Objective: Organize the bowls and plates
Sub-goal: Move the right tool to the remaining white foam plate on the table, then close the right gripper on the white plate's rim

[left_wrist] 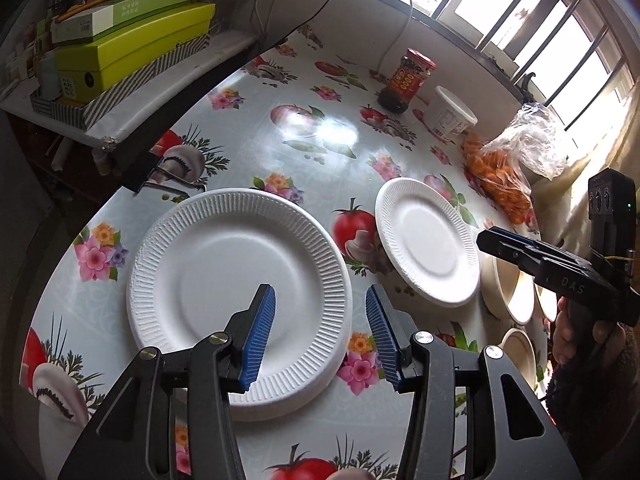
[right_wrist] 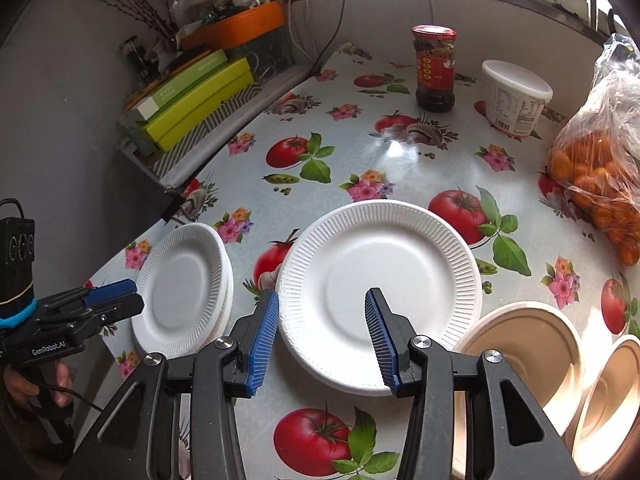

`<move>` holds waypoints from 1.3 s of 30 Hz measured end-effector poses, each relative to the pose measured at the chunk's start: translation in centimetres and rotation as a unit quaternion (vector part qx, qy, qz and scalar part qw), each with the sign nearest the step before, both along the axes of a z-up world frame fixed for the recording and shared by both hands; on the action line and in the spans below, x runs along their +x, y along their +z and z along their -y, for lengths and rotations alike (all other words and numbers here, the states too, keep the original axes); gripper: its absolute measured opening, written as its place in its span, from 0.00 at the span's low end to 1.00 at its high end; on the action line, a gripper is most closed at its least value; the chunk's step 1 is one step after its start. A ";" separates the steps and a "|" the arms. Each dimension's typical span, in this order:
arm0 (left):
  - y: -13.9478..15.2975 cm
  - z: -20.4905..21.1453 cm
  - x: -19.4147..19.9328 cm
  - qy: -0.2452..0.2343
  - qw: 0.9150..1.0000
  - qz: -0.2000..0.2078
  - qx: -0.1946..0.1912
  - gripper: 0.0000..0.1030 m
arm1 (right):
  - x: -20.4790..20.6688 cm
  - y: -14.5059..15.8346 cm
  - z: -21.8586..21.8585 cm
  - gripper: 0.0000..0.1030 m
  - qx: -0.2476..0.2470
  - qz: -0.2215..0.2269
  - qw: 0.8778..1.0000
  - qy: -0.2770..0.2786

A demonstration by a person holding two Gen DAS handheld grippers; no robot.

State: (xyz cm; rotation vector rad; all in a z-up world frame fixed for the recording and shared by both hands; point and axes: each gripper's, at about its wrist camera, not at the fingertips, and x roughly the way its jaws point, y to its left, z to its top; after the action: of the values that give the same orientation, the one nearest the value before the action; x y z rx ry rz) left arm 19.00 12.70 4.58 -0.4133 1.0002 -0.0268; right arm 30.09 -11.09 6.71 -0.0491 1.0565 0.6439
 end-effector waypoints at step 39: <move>-4.4 6.8 7.7 -0.027 0.997 -0.050 -0.048 0.47 | 11.7 -6.7 5.8 0.31 -0.004 -0.086 0.996 -0.030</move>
State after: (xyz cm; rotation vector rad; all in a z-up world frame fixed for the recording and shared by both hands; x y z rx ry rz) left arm 26.75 5.93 0.17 -0.4791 1.1106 -0.1038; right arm 41.76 -16.94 0.05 0.0314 1.2227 0.5979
